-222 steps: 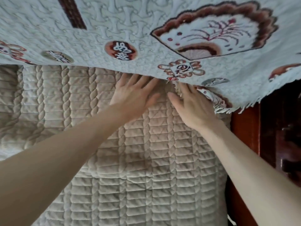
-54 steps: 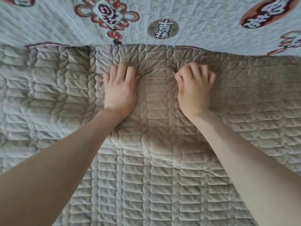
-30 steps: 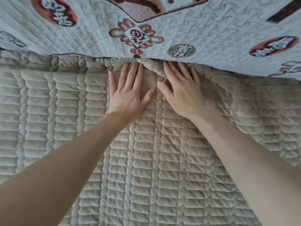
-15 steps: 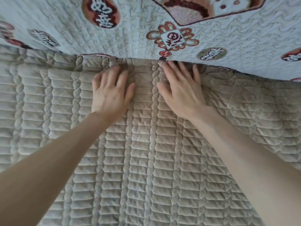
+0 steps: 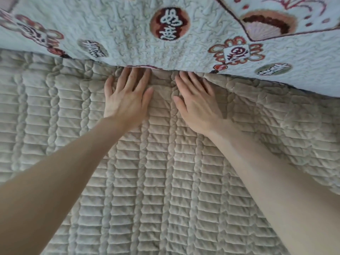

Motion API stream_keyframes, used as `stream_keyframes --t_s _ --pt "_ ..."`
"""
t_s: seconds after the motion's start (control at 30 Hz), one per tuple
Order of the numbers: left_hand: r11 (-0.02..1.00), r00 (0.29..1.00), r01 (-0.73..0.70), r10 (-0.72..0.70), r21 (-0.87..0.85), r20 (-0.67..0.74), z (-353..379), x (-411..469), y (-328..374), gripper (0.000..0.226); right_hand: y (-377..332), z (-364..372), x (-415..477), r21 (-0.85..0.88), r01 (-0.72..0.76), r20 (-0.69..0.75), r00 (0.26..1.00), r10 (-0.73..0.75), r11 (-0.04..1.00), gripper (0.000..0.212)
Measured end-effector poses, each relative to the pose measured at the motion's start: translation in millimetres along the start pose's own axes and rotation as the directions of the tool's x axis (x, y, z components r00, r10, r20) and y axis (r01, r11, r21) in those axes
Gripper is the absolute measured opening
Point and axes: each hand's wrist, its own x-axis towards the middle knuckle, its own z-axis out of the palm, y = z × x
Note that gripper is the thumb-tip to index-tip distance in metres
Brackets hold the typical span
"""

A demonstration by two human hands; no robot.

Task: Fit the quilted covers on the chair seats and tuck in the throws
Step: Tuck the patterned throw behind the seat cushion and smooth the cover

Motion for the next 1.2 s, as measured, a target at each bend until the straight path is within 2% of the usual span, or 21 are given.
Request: stream_keyframes --t_s 0.1,0.23,0.37,0.53,0.77,0.87,0.93,1.0,1.1,1.2 --pt "0.998 0.989 0.006 -0.014 -0.057 -0.146 -7 -2 -17 0.050 -3 -7 1 -0.038 0.020 -0.079 0.997 -0.023 0.999 0.048" --pt "0.996 0.960 -0.089 0.078 -0.031 -0.268 -4 4 -31 0.033 -11 -9 15 -0.020 0.019 -0.042 0.999 -0.020 1.000 0.032" --pt "0.993 0.969 -0.121 0.121 0.013 -0.216 -1 1 -29 0.026 -15 -5 15 -0.007 0.019 -0.005 1.000 -0.019 1.000 0.034" --pt "0.991 0.985 -0.128 0.132 0.040 -0.114 2 -4 -29 0.043 -19 -4 5 0.042 0.016 0.058 0.998 -0.019 0.999 0.054" --pt "0.997 0.996 -0.082 0.081 -0.005 -0.043 -3 14 -25 0.052 -20 -4 17 0.013 -0.054 0.144 0.988 0.052 0.998 0.061" --pt "1.000 0.994 -0.031 0.031 0.005 -0.106 4 -3 -22 0.059 -27 0 2 -0.014 -0.048 0.021 0.999 0.049 0.999 0.057" --pt "0.998 0.995 0.054 -0.052 0.024 -0.081 5 -12 -22 0.061 -32 -3 -4 -0.057 -0.030 -0.068 0.997 0.026 0.998 0.055" --pt "0.995 0.996 0.087 -0.087 0.042 0.000 4 -9 -24 0.064 -30 -5 0 -0.068 -0.009 0.014 1.000 0.010 0.998 0.058" --pt "0.996 0.995 0.055 -0.061 0.076 0.083 0 12 -34 0.069 -27 -2 24 -0.038 -0.032 0.177 0.983 0.038 0.999 0.062" --pt "0.998 0.999 0.021 -0.024 0.065 0.049 1 20 -39 0.067 -27 3 39 -0.059 -0.077 0.195 0.977 0.088 0.995 0.062"
